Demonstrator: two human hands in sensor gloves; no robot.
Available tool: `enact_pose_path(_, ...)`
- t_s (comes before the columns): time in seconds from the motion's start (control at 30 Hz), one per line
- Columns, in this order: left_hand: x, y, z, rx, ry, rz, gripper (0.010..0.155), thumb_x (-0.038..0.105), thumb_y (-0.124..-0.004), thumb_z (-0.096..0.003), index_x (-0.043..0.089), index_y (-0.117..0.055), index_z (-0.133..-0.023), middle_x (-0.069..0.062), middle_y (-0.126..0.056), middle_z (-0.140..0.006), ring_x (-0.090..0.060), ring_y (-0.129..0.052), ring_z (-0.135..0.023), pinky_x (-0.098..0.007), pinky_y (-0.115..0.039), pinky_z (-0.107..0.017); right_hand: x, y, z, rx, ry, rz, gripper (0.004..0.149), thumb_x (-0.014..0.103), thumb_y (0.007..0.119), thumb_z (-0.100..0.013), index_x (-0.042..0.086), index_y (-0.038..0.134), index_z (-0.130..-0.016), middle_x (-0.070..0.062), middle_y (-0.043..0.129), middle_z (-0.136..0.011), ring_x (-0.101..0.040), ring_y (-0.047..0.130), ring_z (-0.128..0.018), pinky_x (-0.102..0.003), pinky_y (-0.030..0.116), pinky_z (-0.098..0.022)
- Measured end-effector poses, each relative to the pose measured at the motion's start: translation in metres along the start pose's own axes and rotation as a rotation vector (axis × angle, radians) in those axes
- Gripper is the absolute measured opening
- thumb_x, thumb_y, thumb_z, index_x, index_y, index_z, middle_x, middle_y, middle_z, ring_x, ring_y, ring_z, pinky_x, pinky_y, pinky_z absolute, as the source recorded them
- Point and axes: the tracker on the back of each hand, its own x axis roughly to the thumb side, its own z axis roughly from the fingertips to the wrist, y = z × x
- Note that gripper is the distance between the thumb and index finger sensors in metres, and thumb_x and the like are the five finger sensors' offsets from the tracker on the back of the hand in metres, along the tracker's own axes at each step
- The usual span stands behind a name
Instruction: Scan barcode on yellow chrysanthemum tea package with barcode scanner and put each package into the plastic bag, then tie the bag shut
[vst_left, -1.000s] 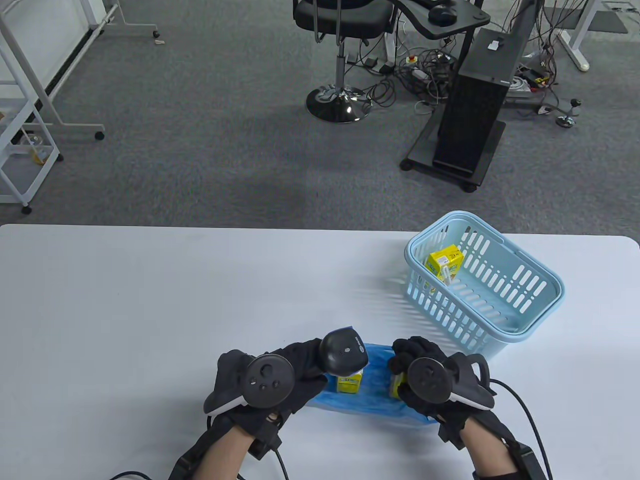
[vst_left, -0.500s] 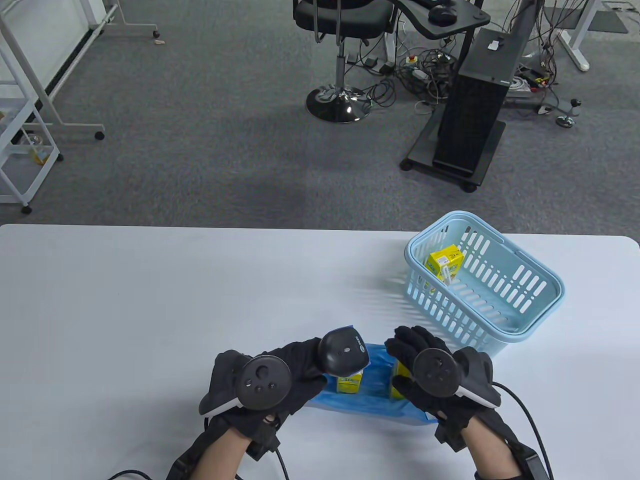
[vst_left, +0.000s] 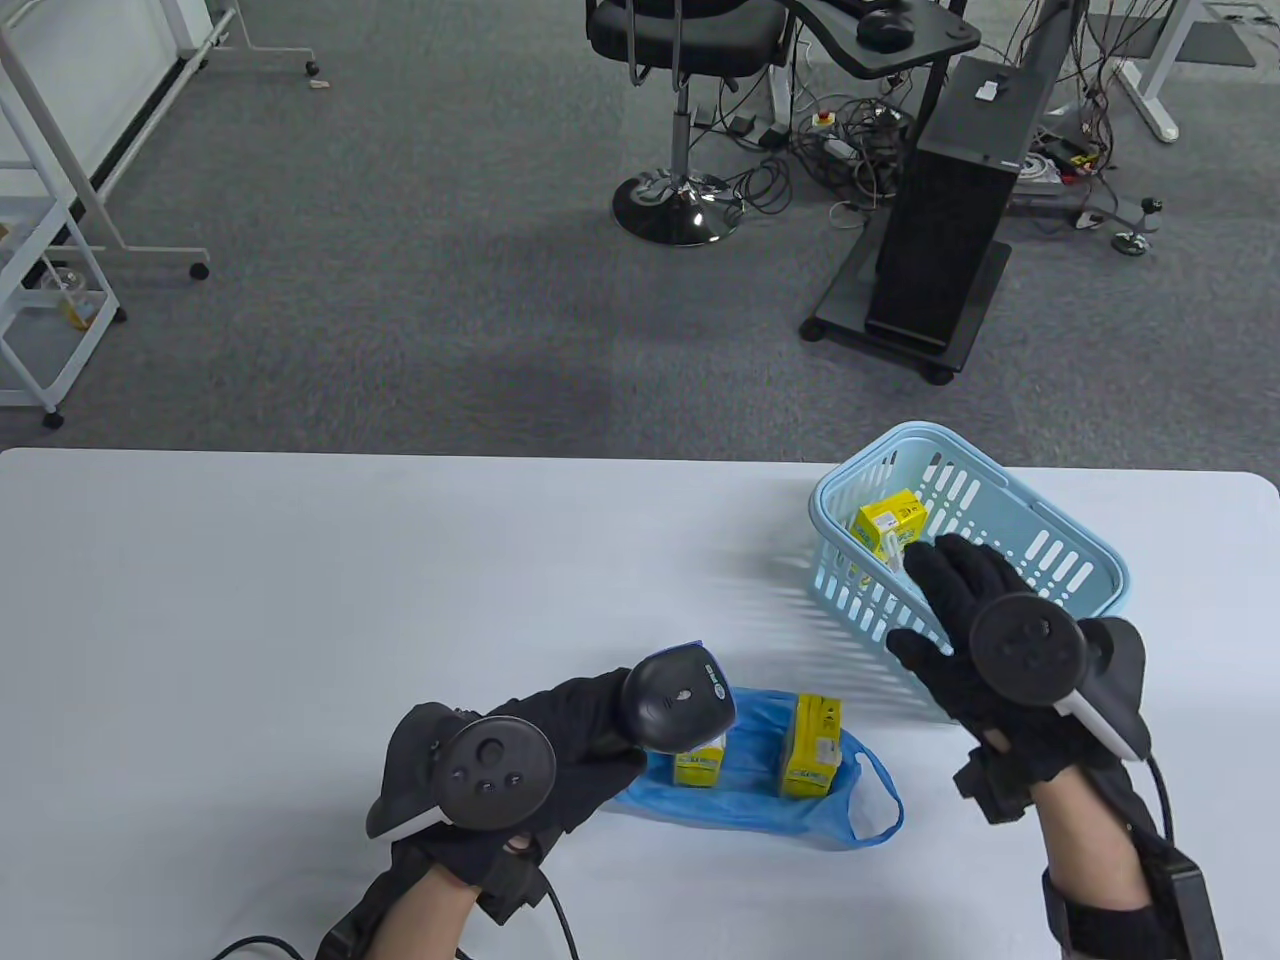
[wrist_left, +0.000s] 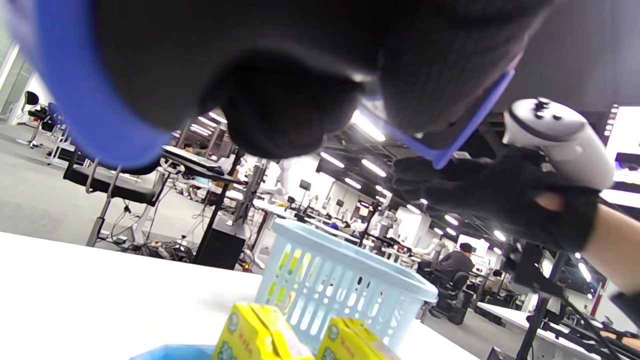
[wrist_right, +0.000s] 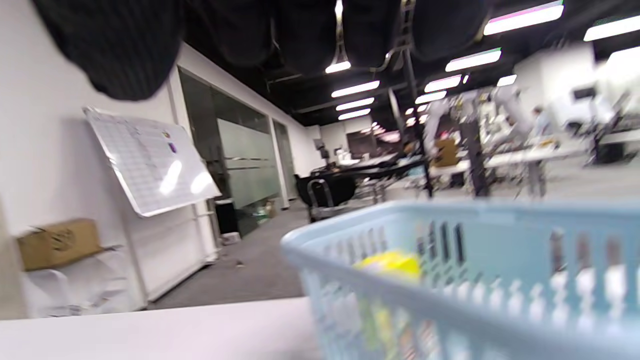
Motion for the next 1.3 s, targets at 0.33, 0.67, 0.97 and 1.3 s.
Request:
enact_pose_path(0.33, -0.019, -0.003, 0.000, -0.025, 0.063, 0.009, 0.060, 0.048, -0.088, -0.0482, 0.024, -0.072, -0.100, -0.002, -0.094, -0.081, -0.016, -0.107, -0.054, -0.040, -0.090, -0.042, 0.002, 0.017, -0.121, -0.019, 0.088, 0.273, 0.083, 0.045, 0.081, -0.036, 0.025, 0.048, -0.109, -0.007, 0.045, -0.114, -0.036, 0.046, -0.108, -0.062, 0.044, -0.077)
enact_pose_path(0.67, -0.040, -0.008, 0.000, -0.052, 0.124, 0.043, 0.060, 0.048, -0.088, -0.0482, 0.023, -0.072, -0.100, -0.003, -0.094, -0.081, -0.016, -0.107, -0.054, -0.041, -0.090, -0.042, -0.023, 0.090, -0.187, 0.237, 0.215, 0.328, 0.070, 0.045, 0.084, -0.032, 0.028, 0.067, -0.098, -0.001, 0.065, -0.103, -0.029, 0.061, -0.102, -0.055, 0.058, -0.074)
enact_pose_path(0.97, -0.048, -0.012, 0.000, -0.077, 0.148, 0.052, 0.060, 0.048, -0.088, -0.0483, 0.023, -0.072, -0.100, -0.003, -0.094, -0.081, -0.016, -0.107, -0.054, -0.041, -0.090, -0.042, -0.020, 0.116, -0.202, 0.360, 0.243, 0.320, 0.071, 0.049, 0.086, -0.029, 0.026, 0.067, -0.093, -0.002, 0.068, -0.100, -0.030, 0.069, -0.098, -0.053, 0.067, -0.070)
enact_pose_path(1.3, -0.052, -0.009, 0.002, -0.069, 0.159, 0.060, 0.060, 0.048, -0.088, -0.0484, 0.023, -0.072, -0.100, -0.003, -0.094, -0.081, -0.016, -0.107, -0.054, -0.041, -0.090, -0.042, -0.030, 0.138, -0.198, 0.604, 0.260, 0.443, 0.088, 0.060, 0.079, -0.030, 0.019, 0.058, -0.105, -0.010, 0.058, -0.107, -0.034, 0.068, -0.098, -0.051, 0.071, -0.067)
